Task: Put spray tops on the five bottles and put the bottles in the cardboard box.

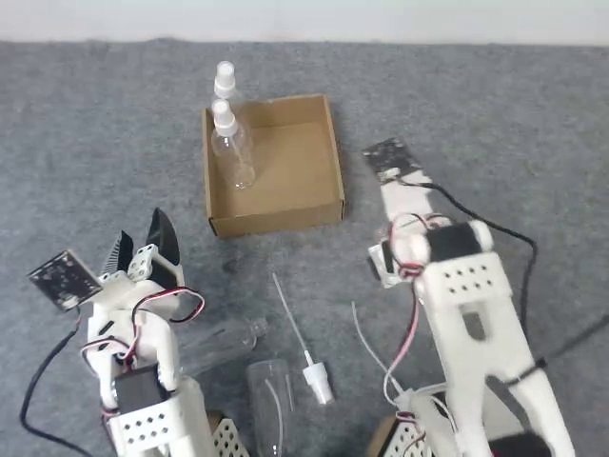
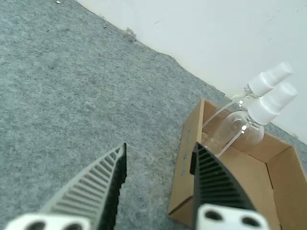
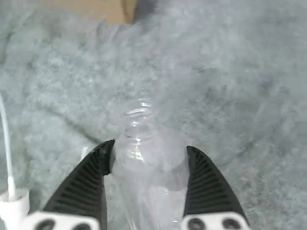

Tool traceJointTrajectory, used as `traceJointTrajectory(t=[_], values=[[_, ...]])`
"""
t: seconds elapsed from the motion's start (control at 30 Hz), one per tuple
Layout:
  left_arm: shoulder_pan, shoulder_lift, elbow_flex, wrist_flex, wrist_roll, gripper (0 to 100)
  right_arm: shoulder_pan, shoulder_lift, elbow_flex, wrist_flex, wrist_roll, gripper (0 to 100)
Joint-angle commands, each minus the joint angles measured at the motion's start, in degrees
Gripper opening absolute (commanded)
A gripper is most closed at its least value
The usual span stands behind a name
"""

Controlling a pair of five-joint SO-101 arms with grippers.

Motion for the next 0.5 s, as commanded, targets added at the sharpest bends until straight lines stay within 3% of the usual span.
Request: traceJointTrajectory(t=[0.0, 0.3, 0.47], values=[[0.26, -0.97, -0.66, 0.0, -0.44, 21, 1.89, -7.43, 2.37, -3.56, -1.05, 0.7], [0.09, -0.97, -0.75, -1.41, -0.79, 21, 6.9, -17.01, 8.79, -8.84, -8.79, 0.7], [0.26, -0.97, -0.75, -1.58, -11.6, 21, 8.31, -18.51, 8.88, -8.75, -10.9, 0.7]])
